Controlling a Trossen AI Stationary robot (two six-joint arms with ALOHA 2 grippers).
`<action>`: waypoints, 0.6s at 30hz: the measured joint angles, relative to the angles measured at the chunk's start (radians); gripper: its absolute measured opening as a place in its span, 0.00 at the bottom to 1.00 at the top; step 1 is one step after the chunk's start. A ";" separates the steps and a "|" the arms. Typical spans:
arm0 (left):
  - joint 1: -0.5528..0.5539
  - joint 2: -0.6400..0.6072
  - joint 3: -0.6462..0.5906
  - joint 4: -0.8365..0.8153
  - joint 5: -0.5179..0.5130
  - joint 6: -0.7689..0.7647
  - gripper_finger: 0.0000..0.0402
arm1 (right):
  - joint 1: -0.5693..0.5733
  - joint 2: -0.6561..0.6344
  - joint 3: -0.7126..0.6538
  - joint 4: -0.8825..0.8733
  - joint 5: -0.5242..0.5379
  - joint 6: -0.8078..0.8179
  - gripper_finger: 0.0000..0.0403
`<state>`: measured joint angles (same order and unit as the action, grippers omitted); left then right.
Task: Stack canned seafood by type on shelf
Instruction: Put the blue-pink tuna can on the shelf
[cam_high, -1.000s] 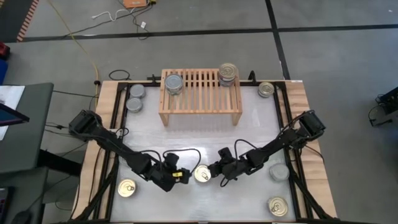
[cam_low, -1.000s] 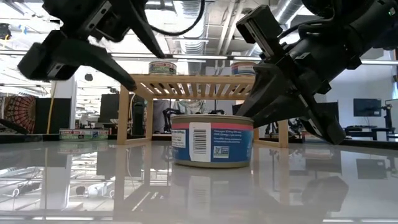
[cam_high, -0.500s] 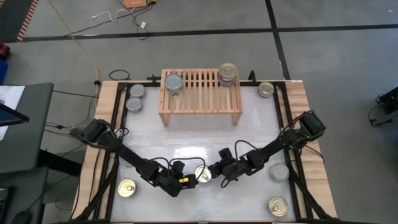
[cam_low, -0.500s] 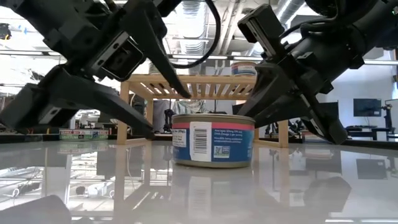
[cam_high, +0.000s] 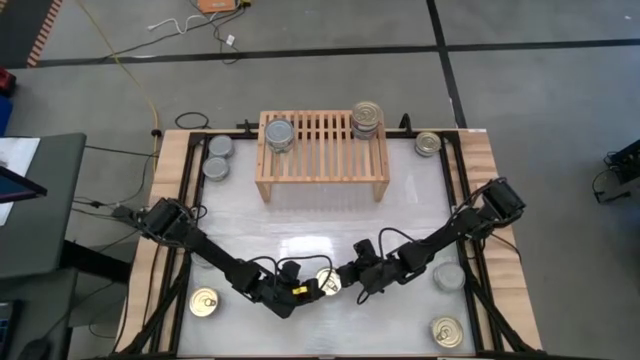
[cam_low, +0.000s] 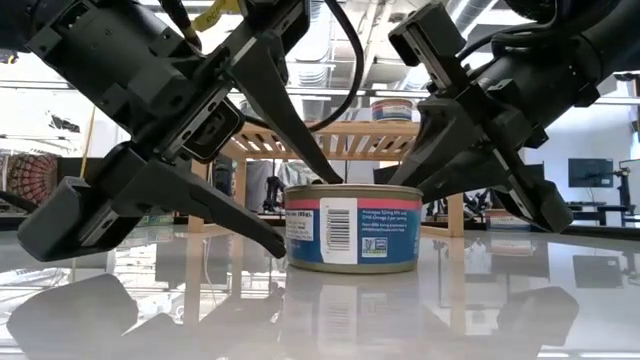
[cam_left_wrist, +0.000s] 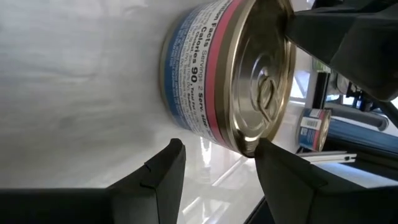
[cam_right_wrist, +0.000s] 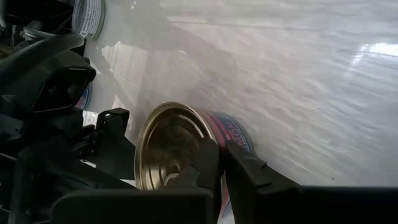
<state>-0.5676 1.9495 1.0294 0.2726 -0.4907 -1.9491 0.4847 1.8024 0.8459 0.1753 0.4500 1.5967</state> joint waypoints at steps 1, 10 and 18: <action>0.001 0.000 0.000 0.000 0.000 0.000 0.46 | 0.000 0.000 0.000 -0.004 0.000 0.000 0.11; 0.002 0.000 0.000 0.007 -0.076 0.063 0.46 | 0.000 -0.001 -0.001 -0.009 -0.002 0.003 0.08; 0.007 -0.003 0.000 0.007 -0.025 0.082 0.46 | 0.000 -0.001 -0.001 -0.015 -0.016 -0.001 0.06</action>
<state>-0.5606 1.9465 1.0294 0.2793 -0.5159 -1.8668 0.4847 1.8019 0.8452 0.1604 0.4342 1.5960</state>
